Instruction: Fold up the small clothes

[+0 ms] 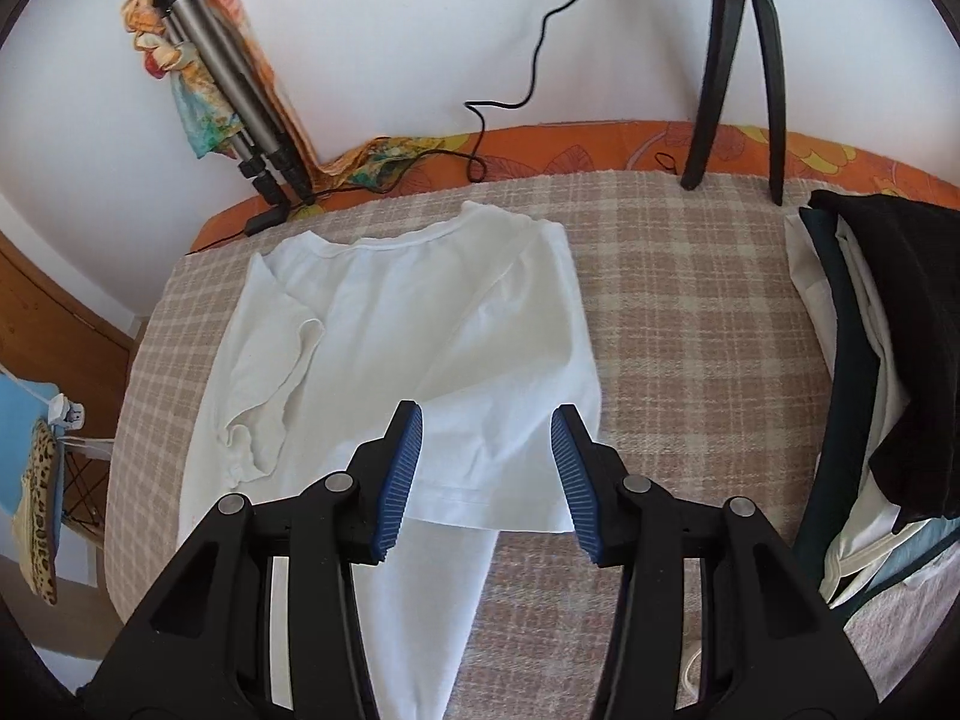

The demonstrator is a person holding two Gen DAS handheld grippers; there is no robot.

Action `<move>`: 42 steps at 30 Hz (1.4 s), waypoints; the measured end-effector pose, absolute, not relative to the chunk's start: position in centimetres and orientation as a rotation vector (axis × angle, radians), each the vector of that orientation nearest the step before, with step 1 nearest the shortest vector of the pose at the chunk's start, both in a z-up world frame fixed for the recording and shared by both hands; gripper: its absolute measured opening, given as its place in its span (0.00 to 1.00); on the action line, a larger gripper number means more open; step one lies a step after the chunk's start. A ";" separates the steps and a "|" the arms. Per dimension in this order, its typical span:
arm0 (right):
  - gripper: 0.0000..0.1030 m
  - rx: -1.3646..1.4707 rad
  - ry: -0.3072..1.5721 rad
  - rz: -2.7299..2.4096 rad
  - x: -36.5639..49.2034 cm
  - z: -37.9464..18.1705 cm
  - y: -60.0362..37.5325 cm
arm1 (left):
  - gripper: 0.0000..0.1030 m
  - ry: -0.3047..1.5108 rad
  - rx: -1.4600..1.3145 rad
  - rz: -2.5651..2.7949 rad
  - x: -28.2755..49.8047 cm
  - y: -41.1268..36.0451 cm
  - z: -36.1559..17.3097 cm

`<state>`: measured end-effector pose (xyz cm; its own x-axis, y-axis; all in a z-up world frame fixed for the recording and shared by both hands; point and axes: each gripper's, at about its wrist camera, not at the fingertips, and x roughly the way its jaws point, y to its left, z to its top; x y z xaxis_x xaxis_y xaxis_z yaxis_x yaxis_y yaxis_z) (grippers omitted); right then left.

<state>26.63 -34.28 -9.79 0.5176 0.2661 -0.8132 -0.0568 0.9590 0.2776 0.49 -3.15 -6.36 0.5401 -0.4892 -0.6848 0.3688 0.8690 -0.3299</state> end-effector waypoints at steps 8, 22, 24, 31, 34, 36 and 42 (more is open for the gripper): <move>0.46 0.330 1.076 0.237 28.0 -13.9 -37.4 | 0.19 0.893 -0.190 -0.505 2.7 -1.4 -7.7; 0.04 0.162 1.059 0.324 30.4 -6.9 -28.9 | 0.19 0.871 -0.264 -0.510 3.1 1.3 -6.3; 0.03 0.129 1.063 0.337 31.6 -6.3 -26.5 | 0.19 0.879 -0.276 -0.505 3.2 1.6 -6.5; 0.03 0.107 1.087 0.345 35.4 -7.7 -21.2 | 0.19 0.884 -0.286 -0.490 3.5 2.0 -6.7; 0.04 0.135 1.094 0.349 36.7 -8.8 -20.3 | 0.19 0.892 -0.287 -0.492 3.6 1.9 -6.8; 0.05 0.158 1.107 0.380 37.4 -9.3 -19.8 | 0.19 0.897 -0.282 -0.500 3.6 1.6 -6.9; 0.44 0.153 1.045 0.408 36.0 -6.9 -20.5 | 0.19 0.929 -0.261 -0.525 3.2 0.3 -7.8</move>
<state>36.01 -20.46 -6.85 0.4354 0.3983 -0.8073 -0.2546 0.9146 0.3140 3.21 0.34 -7.85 0.4852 -0.5355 -0.6913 0.3162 0.8445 -0.4323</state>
